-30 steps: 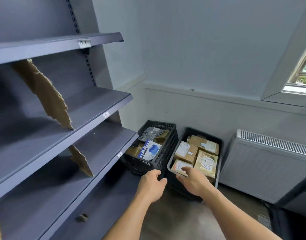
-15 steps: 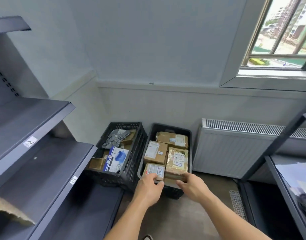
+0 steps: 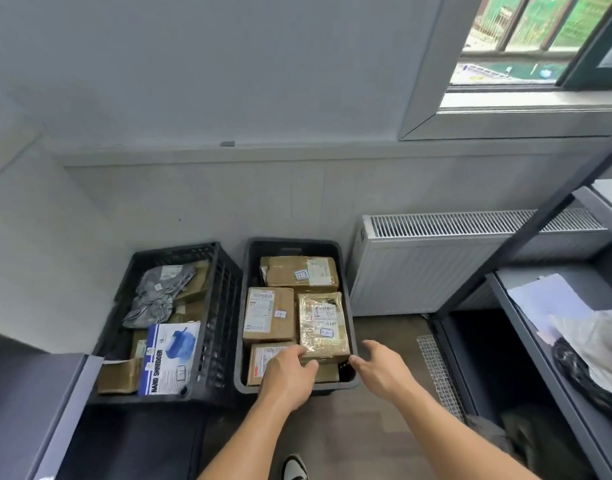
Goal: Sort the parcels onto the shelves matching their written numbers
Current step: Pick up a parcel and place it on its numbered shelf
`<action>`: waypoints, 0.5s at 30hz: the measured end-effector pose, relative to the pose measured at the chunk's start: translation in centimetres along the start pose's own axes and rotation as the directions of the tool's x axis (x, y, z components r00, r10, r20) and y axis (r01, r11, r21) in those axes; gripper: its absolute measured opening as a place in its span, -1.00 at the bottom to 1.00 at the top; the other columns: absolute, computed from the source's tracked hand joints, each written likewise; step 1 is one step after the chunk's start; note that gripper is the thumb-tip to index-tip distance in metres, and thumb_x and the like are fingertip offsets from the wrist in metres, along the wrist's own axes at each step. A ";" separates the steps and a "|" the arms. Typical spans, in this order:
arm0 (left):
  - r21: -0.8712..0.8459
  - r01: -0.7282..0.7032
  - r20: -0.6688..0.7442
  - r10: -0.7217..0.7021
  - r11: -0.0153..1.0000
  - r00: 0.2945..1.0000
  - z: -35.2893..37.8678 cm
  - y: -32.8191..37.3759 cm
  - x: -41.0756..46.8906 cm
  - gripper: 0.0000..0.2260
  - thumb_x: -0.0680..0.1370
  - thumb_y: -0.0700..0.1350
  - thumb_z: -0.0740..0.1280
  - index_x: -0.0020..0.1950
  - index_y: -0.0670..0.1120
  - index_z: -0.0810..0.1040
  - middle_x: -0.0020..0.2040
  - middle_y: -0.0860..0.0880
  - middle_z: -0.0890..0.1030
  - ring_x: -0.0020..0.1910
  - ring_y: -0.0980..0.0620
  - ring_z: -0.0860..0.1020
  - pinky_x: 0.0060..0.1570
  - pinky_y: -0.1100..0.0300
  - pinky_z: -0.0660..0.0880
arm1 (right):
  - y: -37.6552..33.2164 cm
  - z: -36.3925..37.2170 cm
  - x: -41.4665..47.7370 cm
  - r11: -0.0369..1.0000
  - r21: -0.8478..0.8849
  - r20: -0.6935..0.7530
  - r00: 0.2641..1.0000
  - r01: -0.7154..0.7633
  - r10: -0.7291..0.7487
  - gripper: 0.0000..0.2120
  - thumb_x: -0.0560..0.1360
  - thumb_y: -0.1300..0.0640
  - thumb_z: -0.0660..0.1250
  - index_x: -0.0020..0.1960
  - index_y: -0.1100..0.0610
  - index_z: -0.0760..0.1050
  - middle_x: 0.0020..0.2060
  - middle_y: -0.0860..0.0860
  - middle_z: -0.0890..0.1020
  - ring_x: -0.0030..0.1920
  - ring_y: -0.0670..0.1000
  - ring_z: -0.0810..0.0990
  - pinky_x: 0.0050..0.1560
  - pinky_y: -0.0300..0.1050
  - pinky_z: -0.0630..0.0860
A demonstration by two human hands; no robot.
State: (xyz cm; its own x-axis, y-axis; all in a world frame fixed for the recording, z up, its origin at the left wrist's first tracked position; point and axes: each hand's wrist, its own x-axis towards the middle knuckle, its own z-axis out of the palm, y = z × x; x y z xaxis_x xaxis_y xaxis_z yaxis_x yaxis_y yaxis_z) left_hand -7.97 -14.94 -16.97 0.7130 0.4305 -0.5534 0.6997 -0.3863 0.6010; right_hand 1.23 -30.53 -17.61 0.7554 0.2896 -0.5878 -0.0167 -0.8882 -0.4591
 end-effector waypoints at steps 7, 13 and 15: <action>0.033 0.046 0.083 -0.049 0.998 0.995 1.2 -1.3 6.2 -0.55 0.63 0.01 0.28 0.52 -0.04 0.36 0.45 -0.01 0.45 0.41 -0.01 0.43 0.37 0.14 0.34 | 0.6 1.1 5.3 0.995 0.028 0.032 0.995 -0.092 0.091 -0.56 0.64 -0.01 0.23 0.43 0.18 0.37 0.37 0.12 0.52 0.38 0.14 0.46 0.26 -0.10 0.39; 0.046 0.136 0.093 -0.140 0.990 0.986 4.0 -3.1 11.4 -0.56 0.64 0.00 0.27 0.51 -0.05 0.37 0.43 -0.03 0.47 0.39 -0.02 0.45 0.31 0.21 0.33 | 2.4 3.0 11.1 0.989 0.058 0.090 0.987 -0.137 0.132 -0.59 0.65 0.04 0.23 0.43 0.20 0.38 0.37 0.13 0.52 0.39 0.16 0.45 0.24 -0.10 0.37; 0.034 0.159 0.082 -0.162 0.987 0.983 4.8 -3.6 12.7 -0.58 0.64 -0.02 0.26 0.50 -0.04 0.38 0.44 -0.03 0.47 0.38 -0.02 0.45 0.29 0.21 0.33 | 2.9 3.6 12.6 0.987 0.067 0.100 0.985 -0.146 0.139 -0.58 0.65 0.04 0.23 0.44 0.21 0.37 0.37 0.15 0.52 0.39 0.16 0.44 0.25 -0.09 0.37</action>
State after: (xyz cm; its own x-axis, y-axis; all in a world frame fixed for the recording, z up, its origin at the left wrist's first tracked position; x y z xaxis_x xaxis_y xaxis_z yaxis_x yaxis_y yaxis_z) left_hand -1.22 -12.00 -28.90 0.5918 0.4192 -0.6885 0.8055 -0.3399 0.4854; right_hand 8.38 -28.19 -28.76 0.6765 0.1980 -0.7093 -0.1705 -0.8949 -0.4124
